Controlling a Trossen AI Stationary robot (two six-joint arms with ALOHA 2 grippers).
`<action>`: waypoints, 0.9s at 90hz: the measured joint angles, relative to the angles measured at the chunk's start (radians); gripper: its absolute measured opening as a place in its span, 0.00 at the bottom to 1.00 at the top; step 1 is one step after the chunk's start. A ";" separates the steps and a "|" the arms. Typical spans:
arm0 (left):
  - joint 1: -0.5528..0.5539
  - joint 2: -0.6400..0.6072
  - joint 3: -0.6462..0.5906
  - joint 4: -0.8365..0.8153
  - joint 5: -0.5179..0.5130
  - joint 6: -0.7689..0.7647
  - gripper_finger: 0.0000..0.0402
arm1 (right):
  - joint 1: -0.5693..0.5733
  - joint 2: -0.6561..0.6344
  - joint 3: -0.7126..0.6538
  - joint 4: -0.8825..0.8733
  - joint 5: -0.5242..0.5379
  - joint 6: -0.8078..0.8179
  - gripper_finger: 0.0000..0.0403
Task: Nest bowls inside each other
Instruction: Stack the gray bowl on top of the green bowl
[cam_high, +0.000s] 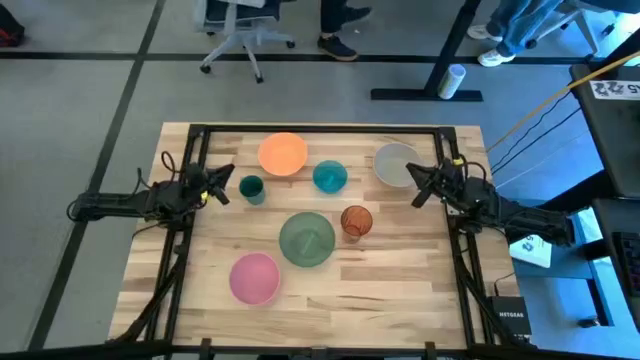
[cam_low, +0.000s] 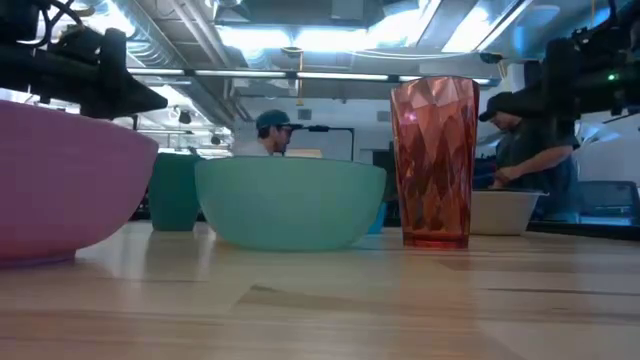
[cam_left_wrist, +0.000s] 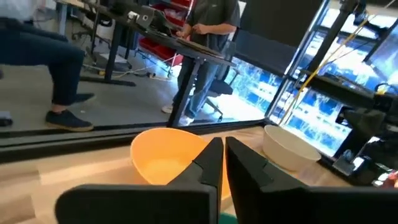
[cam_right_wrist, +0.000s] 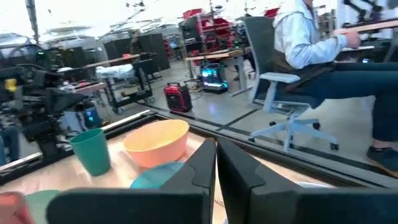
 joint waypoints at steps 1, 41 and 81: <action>0.002 0.000 0.000 0.001 -0.001 0.005 0.00 | 0.000 0.006 0.001 -0.002 0.003 0.003 0.01; 0.088 0.003 0.000 -0.034 -0.002 0.000 0.02 | -0.247 0.694 0.512 -0.399 -0.114 -0.059 0.25; 0.108 0.097 0.000 -0.031 0.083 -0.060 0.30 | -0.506 1.354 0.951 -0.739 -0.632 -0.166 0.35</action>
